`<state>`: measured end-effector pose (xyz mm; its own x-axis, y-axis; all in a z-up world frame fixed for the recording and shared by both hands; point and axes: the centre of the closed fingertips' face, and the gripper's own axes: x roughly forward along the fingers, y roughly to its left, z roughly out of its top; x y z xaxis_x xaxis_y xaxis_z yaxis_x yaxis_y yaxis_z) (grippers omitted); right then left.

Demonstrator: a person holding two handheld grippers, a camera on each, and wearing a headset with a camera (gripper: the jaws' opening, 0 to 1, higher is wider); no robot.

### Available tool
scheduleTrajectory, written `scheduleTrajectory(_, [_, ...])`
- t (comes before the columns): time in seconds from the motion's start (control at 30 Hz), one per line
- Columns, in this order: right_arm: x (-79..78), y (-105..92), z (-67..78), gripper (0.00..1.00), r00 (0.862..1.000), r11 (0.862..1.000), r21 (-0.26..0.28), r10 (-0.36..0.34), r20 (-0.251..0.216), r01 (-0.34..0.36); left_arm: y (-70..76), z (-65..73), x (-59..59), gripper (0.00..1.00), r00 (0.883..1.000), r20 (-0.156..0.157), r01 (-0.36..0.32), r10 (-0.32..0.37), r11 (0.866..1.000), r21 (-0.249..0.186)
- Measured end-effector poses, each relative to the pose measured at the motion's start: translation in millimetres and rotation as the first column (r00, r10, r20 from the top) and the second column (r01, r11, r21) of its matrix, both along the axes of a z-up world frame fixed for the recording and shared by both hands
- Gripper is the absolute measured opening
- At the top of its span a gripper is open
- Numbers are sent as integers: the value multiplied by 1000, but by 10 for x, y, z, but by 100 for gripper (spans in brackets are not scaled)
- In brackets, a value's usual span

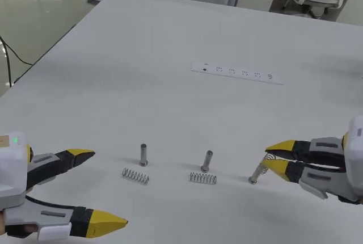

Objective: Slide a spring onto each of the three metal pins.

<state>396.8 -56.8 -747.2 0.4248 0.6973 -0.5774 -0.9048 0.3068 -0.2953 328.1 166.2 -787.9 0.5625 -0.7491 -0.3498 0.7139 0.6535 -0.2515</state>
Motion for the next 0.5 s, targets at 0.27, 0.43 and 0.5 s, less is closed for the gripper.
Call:
scheduleTrajectory(0.27, [91, -65, -18, 7, 999, 999, 11, -44, -12, 44, -24, 12, 10, 98, 1000, 2, 3, -3, 1000, -1])
scheduleTrajectory(0.43, [159, -98, -29, 7, 998, 998, 16, -65, -14, 66, -30, 19, 15, 98, 1000, 2, 3, -3, 1000, -1])
scheduleTrajectory(0.5, [170, -99, -24, 7, 997, 997, 22, -71, -15, 71, -28, 15, 12, 98, 1000, 1, 4, -4, 1000, 0])
